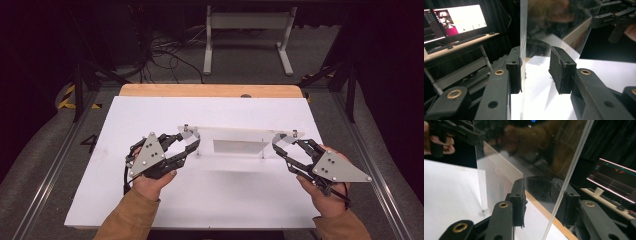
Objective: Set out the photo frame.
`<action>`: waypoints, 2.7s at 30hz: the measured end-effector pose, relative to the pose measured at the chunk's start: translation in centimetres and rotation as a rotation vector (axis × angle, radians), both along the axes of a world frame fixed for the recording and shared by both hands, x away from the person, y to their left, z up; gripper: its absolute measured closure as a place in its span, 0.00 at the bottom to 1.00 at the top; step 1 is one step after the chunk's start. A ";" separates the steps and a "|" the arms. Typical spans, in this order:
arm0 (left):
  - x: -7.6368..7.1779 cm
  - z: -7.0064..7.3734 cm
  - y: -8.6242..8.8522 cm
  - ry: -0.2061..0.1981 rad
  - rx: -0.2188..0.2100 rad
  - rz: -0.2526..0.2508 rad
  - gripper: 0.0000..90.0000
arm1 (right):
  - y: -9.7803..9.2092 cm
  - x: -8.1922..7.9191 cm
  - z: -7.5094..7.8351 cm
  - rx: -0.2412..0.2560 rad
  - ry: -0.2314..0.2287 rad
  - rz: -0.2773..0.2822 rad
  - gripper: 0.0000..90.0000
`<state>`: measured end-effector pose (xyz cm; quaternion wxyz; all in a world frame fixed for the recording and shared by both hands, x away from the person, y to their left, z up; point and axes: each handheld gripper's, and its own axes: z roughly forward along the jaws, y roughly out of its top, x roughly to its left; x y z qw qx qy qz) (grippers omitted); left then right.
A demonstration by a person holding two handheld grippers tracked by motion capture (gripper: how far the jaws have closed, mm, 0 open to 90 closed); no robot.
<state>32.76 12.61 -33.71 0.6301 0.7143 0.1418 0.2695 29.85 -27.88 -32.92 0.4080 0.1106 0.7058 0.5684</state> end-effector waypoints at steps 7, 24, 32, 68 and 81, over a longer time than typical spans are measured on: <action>-0.8 0.7 1.2 0.009 0.003 0.012 0.72 | 1.0 0.0 0.6 0.018 0.039 0.026 0.69; -1.8 1.9 3.0 0.108 0.017 0.035 0.72 | 2.8 0.3 1.6 0.042 0.130 0.061 0.69; -1.8 2.5 3.2 0.160 -0.006 0.016 0.72 | 2.9 0.0 2.3 0.113 0.201 0.077 0.70; 3.9 -1.9 2.5 0.226 -0.015 0.074 0.55 | 2.8 5.6 -1.1 0.222 0.288 0.010 0.45; 2.3 -2.0 4.7 0.294 0.022 0.132 0.33 | 0.0 4.2 -1.2 0.192 0.301 -0.047 0.29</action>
